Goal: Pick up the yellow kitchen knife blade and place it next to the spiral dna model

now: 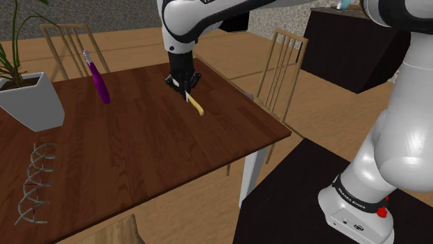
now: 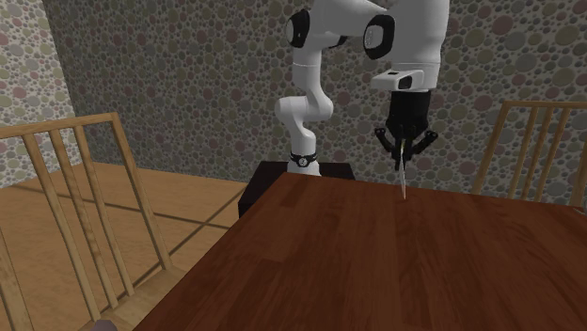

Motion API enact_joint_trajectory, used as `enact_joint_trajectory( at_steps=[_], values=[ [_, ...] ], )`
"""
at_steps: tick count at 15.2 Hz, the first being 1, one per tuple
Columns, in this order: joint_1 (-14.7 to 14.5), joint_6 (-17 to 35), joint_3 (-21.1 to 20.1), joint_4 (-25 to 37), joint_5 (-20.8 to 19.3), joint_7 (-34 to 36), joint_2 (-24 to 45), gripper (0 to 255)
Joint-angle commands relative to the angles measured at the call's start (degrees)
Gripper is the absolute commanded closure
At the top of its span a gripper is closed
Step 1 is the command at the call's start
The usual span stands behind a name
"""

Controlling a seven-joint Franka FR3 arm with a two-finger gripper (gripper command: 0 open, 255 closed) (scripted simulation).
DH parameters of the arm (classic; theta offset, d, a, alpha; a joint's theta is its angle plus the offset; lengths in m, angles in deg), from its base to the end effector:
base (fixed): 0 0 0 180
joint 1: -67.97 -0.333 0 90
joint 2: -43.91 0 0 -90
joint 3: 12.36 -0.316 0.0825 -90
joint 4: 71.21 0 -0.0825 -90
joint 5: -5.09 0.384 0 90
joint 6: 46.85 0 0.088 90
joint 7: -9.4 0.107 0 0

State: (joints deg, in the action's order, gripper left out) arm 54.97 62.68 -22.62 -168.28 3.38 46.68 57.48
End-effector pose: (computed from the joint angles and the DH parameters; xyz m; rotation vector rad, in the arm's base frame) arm 0.5812 0.2386 0.4561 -3.1149 0.3741 0.0319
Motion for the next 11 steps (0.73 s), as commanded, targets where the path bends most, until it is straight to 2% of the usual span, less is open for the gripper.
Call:
enact_joint_trajectory(
  at_steps=[1,6,11],
  values=[
    [-1.7,-1.0,-0.9,2.6,-0.5,2.7,1.6,255],
    [-6.1,-3.1,-2.7,9.4,-2.0,8.9,6.5,255],
    [-11.0,-6.3,-4.0,19.0,-3.8,14.6,13.0,255]
  ],
)
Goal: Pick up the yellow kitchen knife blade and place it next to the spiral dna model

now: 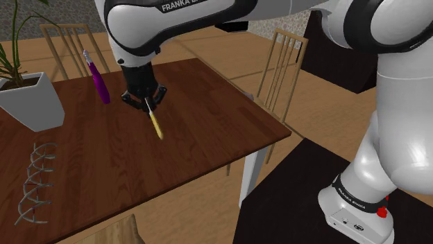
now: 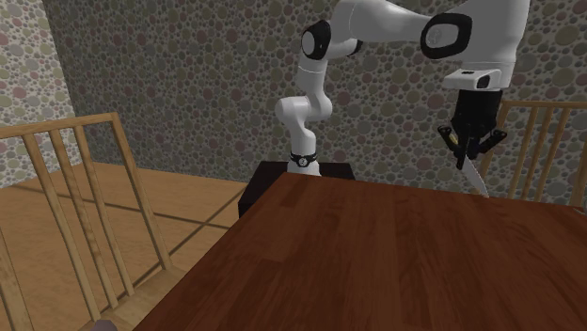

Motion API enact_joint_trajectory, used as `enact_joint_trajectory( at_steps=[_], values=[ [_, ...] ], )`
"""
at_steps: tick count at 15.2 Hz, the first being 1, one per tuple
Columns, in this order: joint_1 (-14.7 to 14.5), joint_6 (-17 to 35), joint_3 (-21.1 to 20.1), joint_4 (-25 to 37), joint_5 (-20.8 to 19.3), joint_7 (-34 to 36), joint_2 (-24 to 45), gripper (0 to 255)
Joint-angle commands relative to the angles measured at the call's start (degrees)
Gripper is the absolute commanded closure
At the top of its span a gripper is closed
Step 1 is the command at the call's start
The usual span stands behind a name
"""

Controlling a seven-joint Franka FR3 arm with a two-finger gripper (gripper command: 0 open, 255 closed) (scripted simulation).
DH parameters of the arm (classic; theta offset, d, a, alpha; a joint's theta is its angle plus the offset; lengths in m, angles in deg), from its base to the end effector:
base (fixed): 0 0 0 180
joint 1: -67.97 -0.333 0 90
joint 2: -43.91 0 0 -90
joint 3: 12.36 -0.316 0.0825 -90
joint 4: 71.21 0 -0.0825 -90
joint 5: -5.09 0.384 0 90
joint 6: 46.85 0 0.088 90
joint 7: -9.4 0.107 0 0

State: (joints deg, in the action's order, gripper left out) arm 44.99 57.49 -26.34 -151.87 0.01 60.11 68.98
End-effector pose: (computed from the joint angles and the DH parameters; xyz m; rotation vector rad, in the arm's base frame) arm 0.5678 0.3831 0.4572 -3.1148 0.3741 0.0313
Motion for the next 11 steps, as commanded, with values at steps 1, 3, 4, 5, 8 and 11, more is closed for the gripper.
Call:
enact_joint_trajectory(
  at_steps=[1,3,4,5,8,11],
  values=[
    [-2.1,-1.9,-0.4,4.9,-0.8,2.3,3.0,255],
    [-4.4,-3.8,-0.7,10.1,-1.6,4.3,6.4,255],
    [-4.7,-4.1,-0.7,10.8,-1.7,4.5,6.8,255],
    [-4.6,-3.3,-0.6,10.0,-1.7,4.6,6.8,255],
    [-4.5,-1.0,-0.6,7.8,-1.7,4.6,6.9,255],
    [-4.4,1.1,-0.5,5.8,-1.8,4.7,7.1,255]
  ],
)
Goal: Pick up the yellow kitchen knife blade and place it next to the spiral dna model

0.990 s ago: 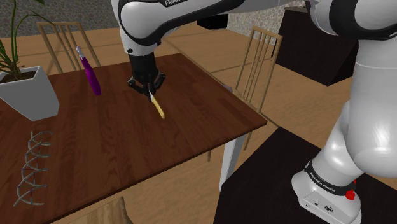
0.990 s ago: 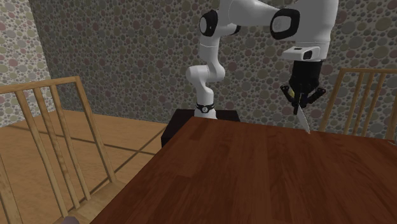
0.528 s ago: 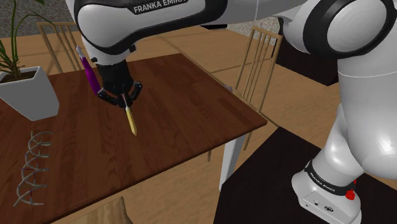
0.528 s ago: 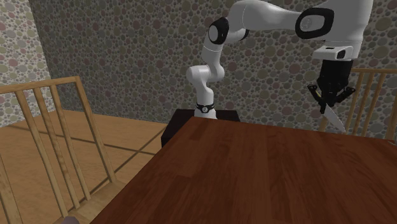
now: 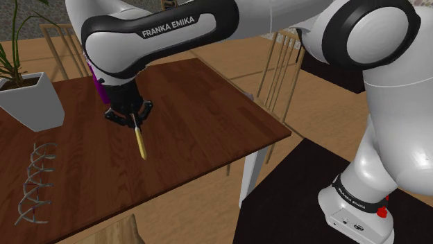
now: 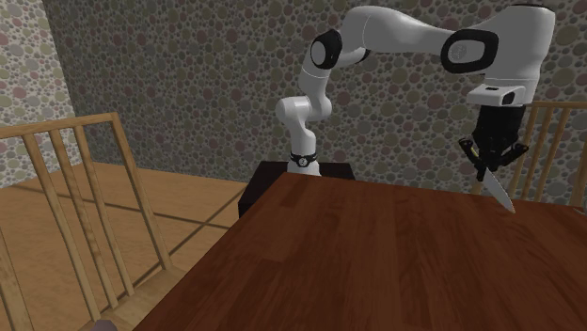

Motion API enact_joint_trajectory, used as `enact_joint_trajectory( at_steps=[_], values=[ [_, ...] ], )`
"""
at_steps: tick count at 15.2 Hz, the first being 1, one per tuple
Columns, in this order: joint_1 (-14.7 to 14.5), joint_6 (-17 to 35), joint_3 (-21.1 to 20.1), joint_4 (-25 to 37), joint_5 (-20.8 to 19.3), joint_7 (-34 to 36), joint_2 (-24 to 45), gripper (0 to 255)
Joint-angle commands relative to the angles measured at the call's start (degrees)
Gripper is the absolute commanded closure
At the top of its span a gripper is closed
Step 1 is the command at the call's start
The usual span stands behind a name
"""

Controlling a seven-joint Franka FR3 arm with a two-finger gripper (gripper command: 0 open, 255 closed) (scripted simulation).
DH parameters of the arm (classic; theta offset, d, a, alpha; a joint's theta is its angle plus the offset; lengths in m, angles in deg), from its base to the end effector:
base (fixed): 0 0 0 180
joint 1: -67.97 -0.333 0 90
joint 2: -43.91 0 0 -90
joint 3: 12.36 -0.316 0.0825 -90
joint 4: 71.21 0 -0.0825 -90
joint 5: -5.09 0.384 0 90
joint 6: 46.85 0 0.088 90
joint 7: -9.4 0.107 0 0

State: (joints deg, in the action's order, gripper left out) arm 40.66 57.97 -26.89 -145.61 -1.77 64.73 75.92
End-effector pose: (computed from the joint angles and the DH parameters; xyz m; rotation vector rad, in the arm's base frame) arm 0.5628 0.4382 0.4272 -3.1149 0.3764 0.0324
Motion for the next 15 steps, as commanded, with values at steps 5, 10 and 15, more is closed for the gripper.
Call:
enact_joint_trajectory(
  at_steps=[5,10,15],
  values=[
    [0.1,4.1,0.2,-3.3,-0.3,0.2,0.8,255],
    [0.1,7.4,0.3,-5.7,-0.5,0.4,1.8,255],
    [0.1,10.6,0.5,-7.6,-0.9,0.6,3.0,255]
  ],
)
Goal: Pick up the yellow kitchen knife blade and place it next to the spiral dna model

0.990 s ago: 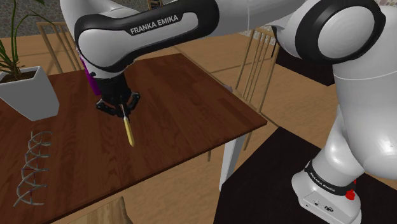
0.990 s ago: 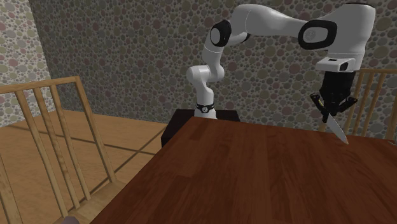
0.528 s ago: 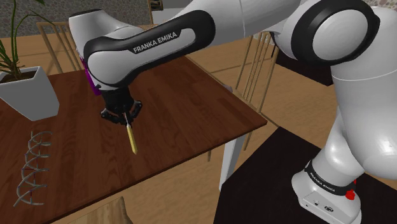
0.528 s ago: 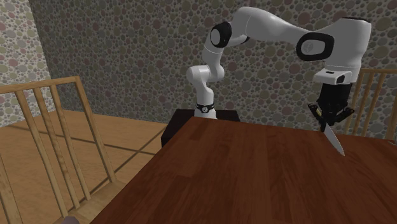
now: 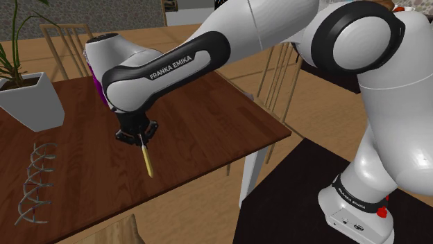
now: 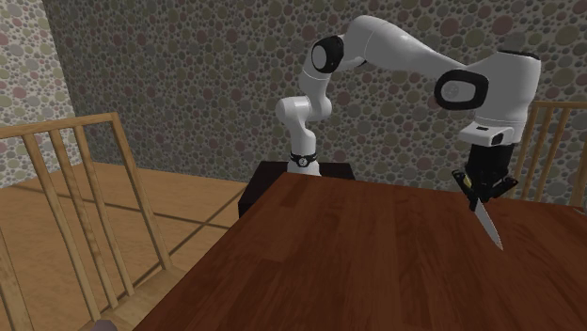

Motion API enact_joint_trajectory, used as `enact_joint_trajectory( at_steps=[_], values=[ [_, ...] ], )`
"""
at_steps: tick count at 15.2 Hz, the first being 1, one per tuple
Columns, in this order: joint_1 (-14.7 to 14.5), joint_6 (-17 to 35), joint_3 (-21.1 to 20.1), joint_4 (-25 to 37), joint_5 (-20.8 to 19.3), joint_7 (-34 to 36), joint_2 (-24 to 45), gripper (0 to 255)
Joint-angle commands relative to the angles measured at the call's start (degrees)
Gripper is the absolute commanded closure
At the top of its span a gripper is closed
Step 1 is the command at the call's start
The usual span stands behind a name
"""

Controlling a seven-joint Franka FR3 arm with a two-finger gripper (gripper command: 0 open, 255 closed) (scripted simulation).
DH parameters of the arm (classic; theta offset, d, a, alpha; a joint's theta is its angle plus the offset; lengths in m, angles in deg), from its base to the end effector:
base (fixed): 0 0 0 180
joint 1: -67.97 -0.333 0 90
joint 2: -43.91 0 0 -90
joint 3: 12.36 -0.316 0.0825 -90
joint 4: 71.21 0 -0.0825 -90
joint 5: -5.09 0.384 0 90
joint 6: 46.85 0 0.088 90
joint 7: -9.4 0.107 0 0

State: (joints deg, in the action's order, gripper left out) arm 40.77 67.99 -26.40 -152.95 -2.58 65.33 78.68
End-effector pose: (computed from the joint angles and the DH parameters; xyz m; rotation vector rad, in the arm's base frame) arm 0.5623 0.4392 0.3477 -3.1148 0.3769 0.0321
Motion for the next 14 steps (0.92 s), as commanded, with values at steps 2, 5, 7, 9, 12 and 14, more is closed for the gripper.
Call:
enact_joint_trajectory(
  at_steps=[2,5,7,9,12,14],
  values=[
    [0.0,1.1,0.1,-0.5,-0.1,0.0,0.5,255],
    [0.0,1.1,0.1,-0.5,-0.1,0.0,0.6,255],
    [0.0,1.1,0.1,-0.5,-0.1,0.0,0.6,255],
    [0.0,1.1,0.1,-0.5,-0.1,0.0,0.6,0],
    [0.0,1.1,0.1,-0.5,-0.1,0.0,0.6,0],
    [0.0,1.1,0.1,-0.5,-0.1,0.0,0.6,0]
  ],
)
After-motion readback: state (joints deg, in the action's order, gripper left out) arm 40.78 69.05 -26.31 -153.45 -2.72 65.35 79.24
